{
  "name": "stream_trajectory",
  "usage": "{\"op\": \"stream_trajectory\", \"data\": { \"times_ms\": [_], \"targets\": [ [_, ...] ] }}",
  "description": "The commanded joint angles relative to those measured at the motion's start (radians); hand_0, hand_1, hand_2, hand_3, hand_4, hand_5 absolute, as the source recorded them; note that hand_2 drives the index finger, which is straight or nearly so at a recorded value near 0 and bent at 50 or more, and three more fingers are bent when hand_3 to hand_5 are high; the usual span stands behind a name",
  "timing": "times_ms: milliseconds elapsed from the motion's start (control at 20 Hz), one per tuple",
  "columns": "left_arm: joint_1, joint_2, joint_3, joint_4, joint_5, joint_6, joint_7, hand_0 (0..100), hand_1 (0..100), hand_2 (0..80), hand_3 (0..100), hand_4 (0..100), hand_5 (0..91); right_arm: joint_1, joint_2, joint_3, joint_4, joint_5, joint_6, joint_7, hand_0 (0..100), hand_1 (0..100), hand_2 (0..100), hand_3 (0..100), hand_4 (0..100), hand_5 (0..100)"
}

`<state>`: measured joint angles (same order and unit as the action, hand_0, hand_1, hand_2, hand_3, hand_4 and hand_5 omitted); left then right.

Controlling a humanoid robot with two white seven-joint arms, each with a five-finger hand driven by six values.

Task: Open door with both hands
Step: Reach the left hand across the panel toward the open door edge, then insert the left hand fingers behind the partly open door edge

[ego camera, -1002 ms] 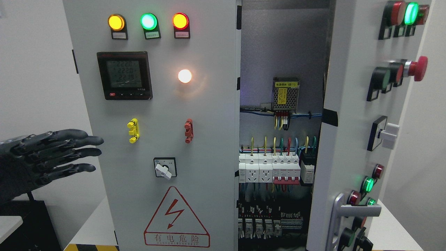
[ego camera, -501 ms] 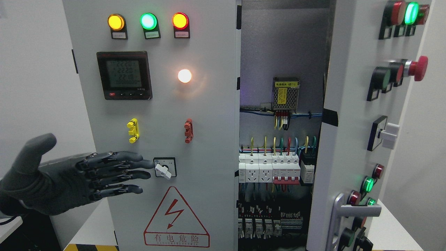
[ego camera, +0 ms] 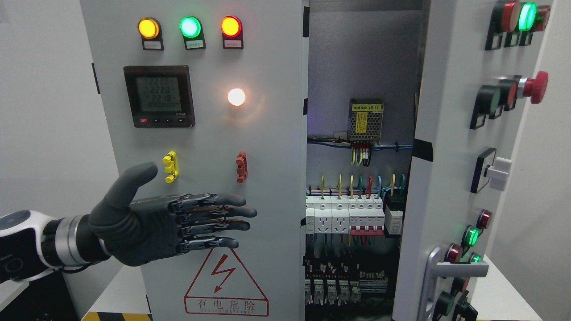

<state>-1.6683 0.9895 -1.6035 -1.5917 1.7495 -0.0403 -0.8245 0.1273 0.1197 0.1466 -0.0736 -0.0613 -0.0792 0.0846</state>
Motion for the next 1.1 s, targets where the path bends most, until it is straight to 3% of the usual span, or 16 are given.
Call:
{"op": "stream_trajectory", "data": {
  "times_ms": [0,401,801,1052],
  "targets": [
    [-0.074,-0.253,-0.185,0.075,0.071,-0.004,0.022,0,0,0.0,0,0,0.0,0.0,0.0,0.001,0.0,0.0,-0.001,0.0,38,0,0,0,0,0],
    [-0.03,-0.377,0.019,0.123,0.065,0.008,0.042,0,0,0.0,0,0,0.0,0.0,0.0,0.001,0.0,0.0,-0.001,0.0,38,0,0,0,0,0],
    [0.025,-0.502,0.221,0.173,0.042,0.062,0.248,0,0,0.0,0,0,0.0,0.0,0.0,0.001,0.0,0.0,-0.001,0.0,38,0,0,0,0,0],
    [0.064,-0.581,0.364,0.171,-0.036,0.171,0.265,0,0,0.0,0,0,0.0,0.0,0.0,-0.001,0.0,0.0,-0.001,0.0,38,0,0,0,0,0]
  ]
}}
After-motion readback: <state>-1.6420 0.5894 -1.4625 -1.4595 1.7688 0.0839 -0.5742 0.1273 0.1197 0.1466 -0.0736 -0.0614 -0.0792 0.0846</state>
